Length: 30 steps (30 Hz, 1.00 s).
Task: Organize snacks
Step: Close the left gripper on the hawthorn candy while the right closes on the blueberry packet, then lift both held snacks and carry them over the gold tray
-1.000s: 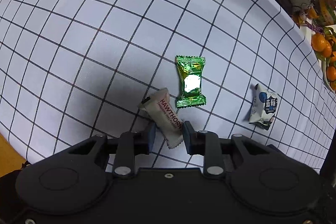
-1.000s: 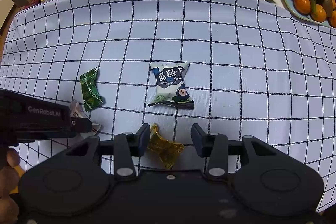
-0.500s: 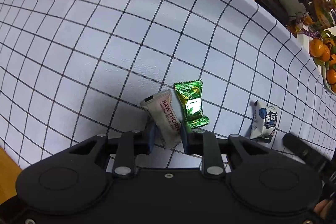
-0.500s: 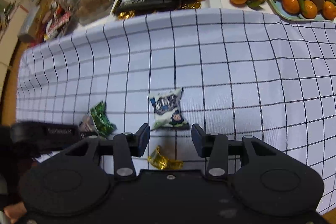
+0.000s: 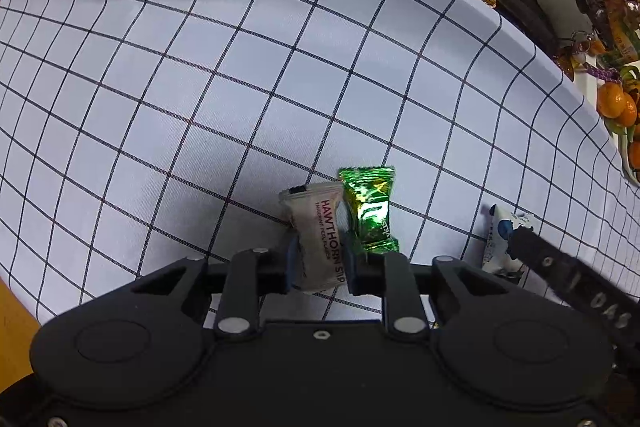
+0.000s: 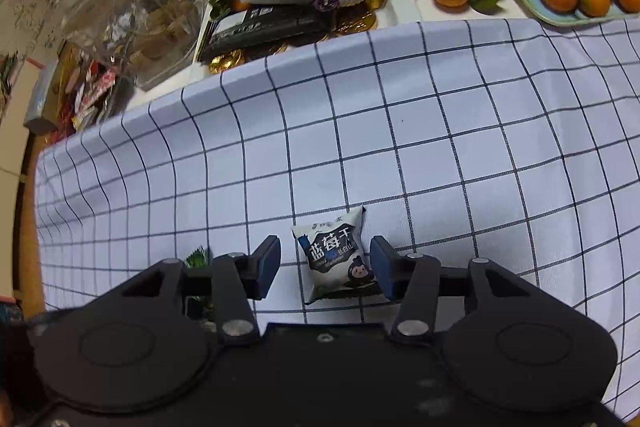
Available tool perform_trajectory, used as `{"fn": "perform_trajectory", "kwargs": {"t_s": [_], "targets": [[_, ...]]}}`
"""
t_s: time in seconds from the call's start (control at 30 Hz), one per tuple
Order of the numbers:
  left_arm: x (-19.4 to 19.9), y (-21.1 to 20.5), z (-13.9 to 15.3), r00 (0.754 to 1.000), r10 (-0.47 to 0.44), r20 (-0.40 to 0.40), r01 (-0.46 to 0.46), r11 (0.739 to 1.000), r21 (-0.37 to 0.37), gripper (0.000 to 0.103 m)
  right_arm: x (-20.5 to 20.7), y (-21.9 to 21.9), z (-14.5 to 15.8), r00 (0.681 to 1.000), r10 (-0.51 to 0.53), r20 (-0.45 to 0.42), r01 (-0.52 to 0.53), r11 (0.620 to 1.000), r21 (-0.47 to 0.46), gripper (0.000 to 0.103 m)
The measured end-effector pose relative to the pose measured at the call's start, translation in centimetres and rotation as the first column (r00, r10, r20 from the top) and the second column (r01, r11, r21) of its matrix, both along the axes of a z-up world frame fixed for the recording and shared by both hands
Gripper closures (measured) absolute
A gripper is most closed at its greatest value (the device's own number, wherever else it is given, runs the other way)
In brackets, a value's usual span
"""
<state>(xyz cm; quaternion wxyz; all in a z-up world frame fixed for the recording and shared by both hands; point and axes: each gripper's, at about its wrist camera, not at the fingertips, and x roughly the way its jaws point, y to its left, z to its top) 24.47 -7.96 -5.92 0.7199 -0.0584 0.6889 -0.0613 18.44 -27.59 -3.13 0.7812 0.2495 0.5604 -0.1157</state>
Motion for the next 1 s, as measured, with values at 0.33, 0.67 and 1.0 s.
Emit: {"fn": "perform_trajectory", "kwargs": {"t_s": [0.33,0.67,1.0], "targets": [[0.1,1.3,1.7,0.999,-0.029,0.039,0.028,0.999,0.021,0.076,0.1,2.8,-1.4,0.990,0.133,-0.047,-0.139,0.976,-0.169,0.052],[-1.6,2.0,4.8,0.994,-0.076,0.082,0.074,0.997,0.035,0.076,-0.4,2.8,-0.5,0.990,0.139,-0.008,-0.137,0.963,-0.233,0.071],[-1.7,1.7,4.1,0.990,-0.113,0.083,0.110,0.993,0.033,0.076,-1.2,-0.8,0.9,0.999,-0.005,0.037,0.008,0.995,-0.097,0.071]]}}
